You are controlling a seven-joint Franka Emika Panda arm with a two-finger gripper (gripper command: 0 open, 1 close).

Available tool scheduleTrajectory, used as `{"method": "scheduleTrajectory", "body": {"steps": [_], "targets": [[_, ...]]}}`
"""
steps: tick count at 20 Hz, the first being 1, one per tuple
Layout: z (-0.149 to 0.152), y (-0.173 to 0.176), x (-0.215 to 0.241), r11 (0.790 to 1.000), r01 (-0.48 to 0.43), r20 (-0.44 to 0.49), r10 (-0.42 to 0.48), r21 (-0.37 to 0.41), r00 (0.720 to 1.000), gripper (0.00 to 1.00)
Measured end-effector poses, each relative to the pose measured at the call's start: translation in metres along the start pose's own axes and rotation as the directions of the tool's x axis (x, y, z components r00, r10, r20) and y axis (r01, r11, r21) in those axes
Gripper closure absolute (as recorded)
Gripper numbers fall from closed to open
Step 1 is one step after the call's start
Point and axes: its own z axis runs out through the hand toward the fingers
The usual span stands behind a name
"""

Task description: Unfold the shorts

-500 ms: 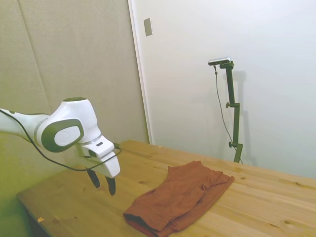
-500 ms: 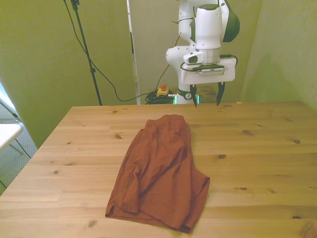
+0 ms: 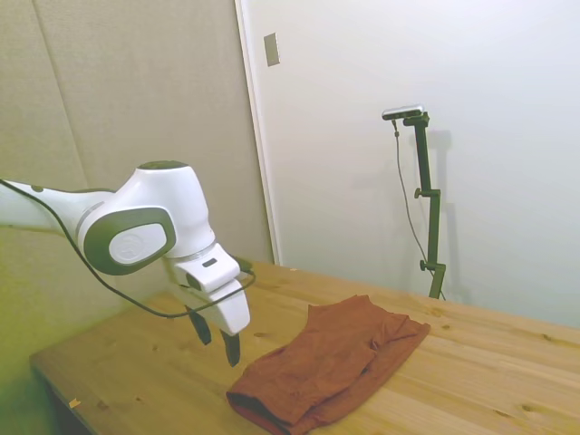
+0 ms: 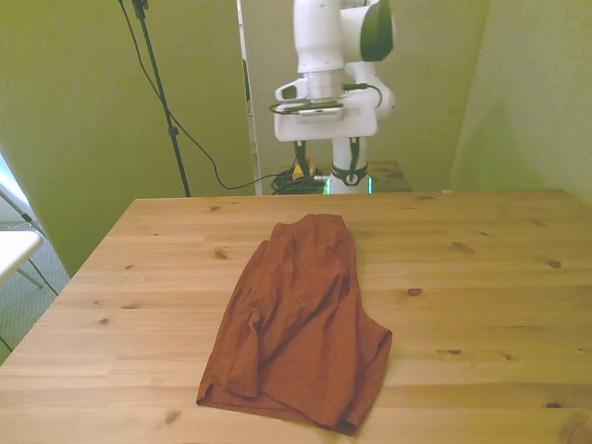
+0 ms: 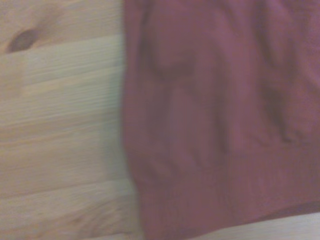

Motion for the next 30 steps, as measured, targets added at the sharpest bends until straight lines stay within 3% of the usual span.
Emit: {"method": "scheduleTrajectory", "body": {"steps": [3, 5, 8, 10, 13, 16, 30], "targets": [[0.002, 0.051, 0.058, 0.996, -0.085, 0.016, 0.084, 0.01, 0.996, 0.0], [0.02, 0.09, 0.108, 0.989, -0.14, 0.088, 0.137, 0.037, 0.987, 0.0], [0.049, 0.109, 0.153, 0.988, -0.132, 0.212, 0.112, 0.085, 0.971, 0.0], [0.065, 0.107, 0.173, 0.987, -0.108, 0.289, 0.07, 0.119, 0.955, 0.0], [0.081, 0.1, 0.193, 0.99, -0.091, 0.355, 0.045, 0.112, 0.934, 0.0], [0.092, 0.089, 0.198, 0.983, -0.052, 0.418, -0.027, 0.177, 0.908, 0.0], [0.109, 0.021, 0.164, 0.967, 0.089, 0.482, -0.197, 0.239, 0.854, 0.0]]}}
